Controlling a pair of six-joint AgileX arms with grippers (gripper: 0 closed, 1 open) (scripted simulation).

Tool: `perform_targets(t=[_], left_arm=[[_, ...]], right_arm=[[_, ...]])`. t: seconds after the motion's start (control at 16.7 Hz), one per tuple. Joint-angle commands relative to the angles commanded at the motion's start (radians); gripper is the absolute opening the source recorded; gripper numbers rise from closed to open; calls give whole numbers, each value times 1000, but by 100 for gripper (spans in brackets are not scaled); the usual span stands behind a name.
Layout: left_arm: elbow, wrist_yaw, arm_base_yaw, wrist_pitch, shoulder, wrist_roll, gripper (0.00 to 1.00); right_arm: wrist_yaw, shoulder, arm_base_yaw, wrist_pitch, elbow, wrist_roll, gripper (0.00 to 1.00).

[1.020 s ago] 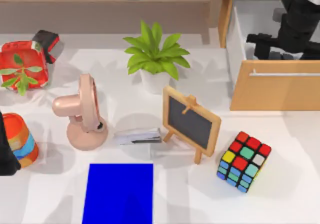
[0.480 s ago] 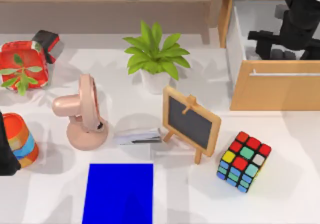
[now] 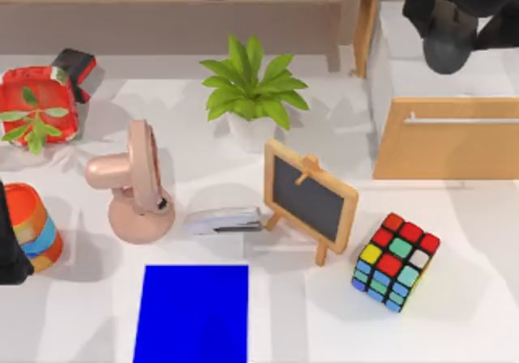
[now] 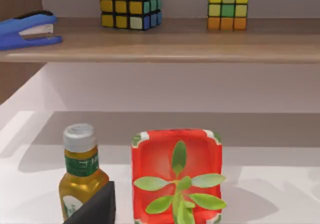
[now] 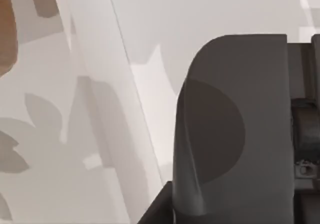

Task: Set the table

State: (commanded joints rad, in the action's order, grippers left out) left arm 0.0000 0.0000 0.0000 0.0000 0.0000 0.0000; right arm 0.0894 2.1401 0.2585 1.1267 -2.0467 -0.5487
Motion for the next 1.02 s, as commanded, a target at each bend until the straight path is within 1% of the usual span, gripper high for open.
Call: perform_targets(t=[0.18,0.36,0.66,0.84,1.02], left_arm=[[0,0,0,0,0,0,100],[0,0,0,0,0,0,100],[0,0,0,0,0,0,100],[0,0,0,0,0,0,100],[0,0,0,0,0,0,100]], right_arm=[[-18,-83,149,-6,4,-81,0],[-40,-121,327,-9,19,-177,0],[-62,-79,613,-7,68,-348,0],[-56,0,738,-5,108,-440,0],[-33,93,811,-12,138,-511,0]])
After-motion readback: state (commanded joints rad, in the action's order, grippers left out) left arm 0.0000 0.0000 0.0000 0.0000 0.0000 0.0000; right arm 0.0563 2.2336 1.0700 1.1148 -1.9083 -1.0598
